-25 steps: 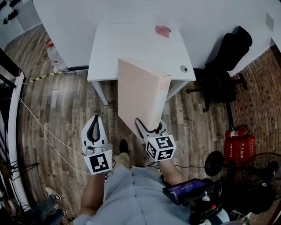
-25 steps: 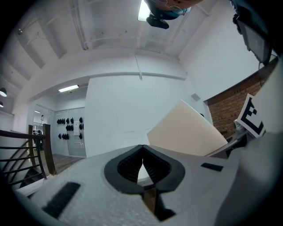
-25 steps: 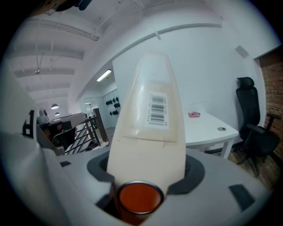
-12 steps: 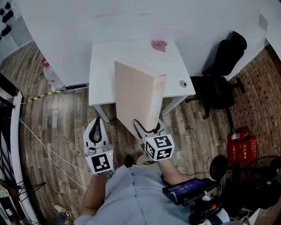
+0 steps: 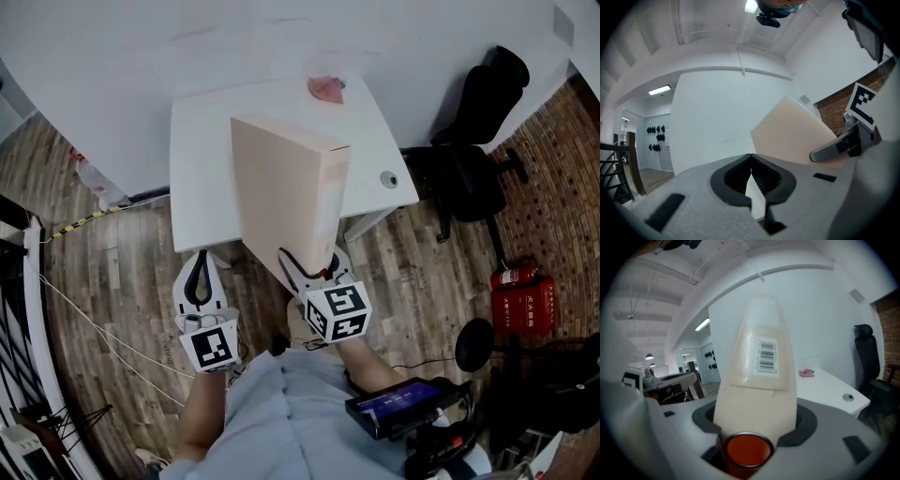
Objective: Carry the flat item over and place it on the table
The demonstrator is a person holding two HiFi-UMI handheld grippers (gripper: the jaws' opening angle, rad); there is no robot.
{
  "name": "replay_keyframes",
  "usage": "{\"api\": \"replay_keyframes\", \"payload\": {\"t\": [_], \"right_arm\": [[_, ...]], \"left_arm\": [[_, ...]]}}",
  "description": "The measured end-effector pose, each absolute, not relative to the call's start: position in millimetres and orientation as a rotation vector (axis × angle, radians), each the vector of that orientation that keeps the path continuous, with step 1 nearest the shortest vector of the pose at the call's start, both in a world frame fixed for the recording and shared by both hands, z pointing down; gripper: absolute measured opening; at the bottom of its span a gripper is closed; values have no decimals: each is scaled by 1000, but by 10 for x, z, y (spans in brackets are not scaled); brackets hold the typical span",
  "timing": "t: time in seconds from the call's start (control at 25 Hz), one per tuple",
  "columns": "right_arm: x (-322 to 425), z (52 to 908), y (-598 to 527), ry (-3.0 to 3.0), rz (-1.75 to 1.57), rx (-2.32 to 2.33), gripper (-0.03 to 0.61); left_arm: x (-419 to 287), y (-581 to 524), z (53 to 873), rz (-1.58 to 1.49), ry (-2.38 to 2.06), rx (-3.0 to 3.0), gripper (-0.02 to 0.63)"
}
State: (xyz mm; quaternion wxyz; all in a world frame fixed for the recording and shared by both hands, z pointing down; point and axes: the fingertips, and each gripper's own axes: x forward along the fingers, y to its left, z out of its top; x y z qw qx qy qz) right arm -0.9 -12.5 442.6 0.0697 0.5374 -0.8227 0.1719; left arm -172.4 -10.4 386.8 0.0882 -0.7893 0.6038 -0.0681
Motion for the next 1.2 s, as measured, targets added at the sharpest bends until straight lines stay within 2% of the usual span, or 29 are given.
{"api": "replay_keyframes", "payload": {"t": [0.32,0.64,1.2], "right_arm": [[255,4665,-1165,-2477,633,1546,287],[313,4581,-2223,-2573,670,1398,288],[83,4403,-2959,-2664,657,1222,288]], "left_arm": [[-1383,-1178,4080,-286,1838,-2361,9],[-1223,-2113,3865,-294,1899,-2240,9],[-1385,-2601,3530,-292,2032,-2095,9]]}}
